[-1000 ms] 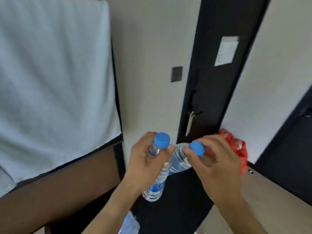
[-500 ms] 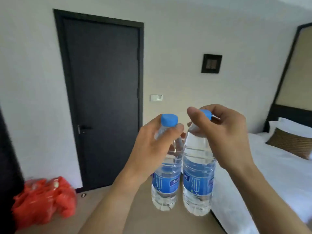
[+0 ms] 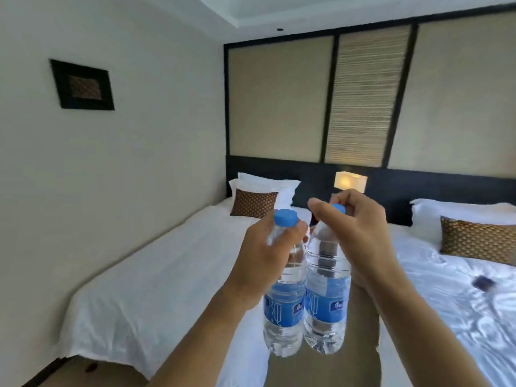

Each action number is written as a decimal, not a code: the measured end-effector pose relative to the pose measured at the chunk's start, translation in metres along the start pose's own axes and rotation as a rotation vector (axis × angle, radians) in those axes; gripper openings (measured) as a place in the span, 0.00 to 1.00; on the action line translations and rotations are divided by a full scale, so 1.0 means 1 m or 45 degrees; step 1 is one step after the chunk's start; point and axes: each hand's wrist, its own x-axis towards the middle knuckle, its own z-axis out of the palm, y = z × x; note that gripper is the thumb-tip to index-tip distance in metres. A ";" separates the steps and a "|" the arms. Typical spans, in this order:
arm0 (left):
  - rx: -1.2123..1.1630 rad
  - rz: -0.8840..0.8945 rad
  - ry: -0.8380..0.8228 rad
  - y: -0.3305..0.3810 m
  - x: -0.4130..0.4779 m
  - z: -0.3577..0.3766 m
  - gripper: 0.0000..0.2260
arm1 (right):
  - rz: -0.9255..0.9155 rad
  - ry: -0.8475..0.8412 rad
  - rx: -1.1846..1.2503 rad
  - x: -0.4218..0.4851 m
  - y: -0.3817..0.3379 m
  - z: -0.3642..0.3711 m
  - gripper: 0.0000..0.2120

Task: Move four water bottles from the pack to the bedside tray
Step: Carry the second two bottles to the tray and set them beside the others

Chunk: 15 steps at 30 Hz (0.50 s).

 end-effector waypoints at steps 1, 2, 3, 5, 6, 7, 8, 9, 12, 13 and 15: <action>-0.034 -0.004 -0.068 -0.015 0.026 0.013 0.09 | 0.008 0.055 -0.022 0.018 0.021 -0.005 0.16; -0.065 -0.006 -0.139 -0.031 0.053 0.025 0.06 | 0.009 0.110 -0.044 0.037 0.040 -0.009 0.16; -0.090 -0.013 -0.217 -0.045 0.081 0.036 0.02 | 0.016 0.172 -0.072 0.057 0.058 -0.013 0.16; -0.120 0.023 -0.353 -0.066 0.137 0.058 0.08 | 0.046 0.315 -0.120 0.098 0.091 -0.021 0.19; -0.126 0.034 -0.409 -0.075 0.163 0.069 0.11 | 0.061 0.381 -0.129 0.119 0.105 -0.025 0.22; -0.141 0.029 -0.459 -0.083 0.194 0.084 0.11 | 0.070 0.447 -0.142 0.143 0.119 -0.032 0.25; -0.157 0.033 -0.487 -0.092 0.221 0.097 0.11 | 0.079 0.496 -0.155 0.164 0.130 -0.037 0.27; -0.178 0.044 -0.501 -0.100 0.242 0.108 0.11 | 0.092 0.528 -0.183 0.183 0.139 -0.042 0.29; -0.218 0.073 -0.557 -0.134 0.313 0.153 0.06 | 0.138 0.619 -0.287 0.242 0.182 -0.064 0.30; -0.240 0.081 -0.561 -0.146 0.336 0.169 0.06 | 0.158 0.648 -0.301 0.262 0.200 -0.072 0.29; -0.277 0.084 -0.575 -0.174 0.381 0.204 0.08 | 0.178 0.698 -0.321 0.301 0.237 -0.090 0.28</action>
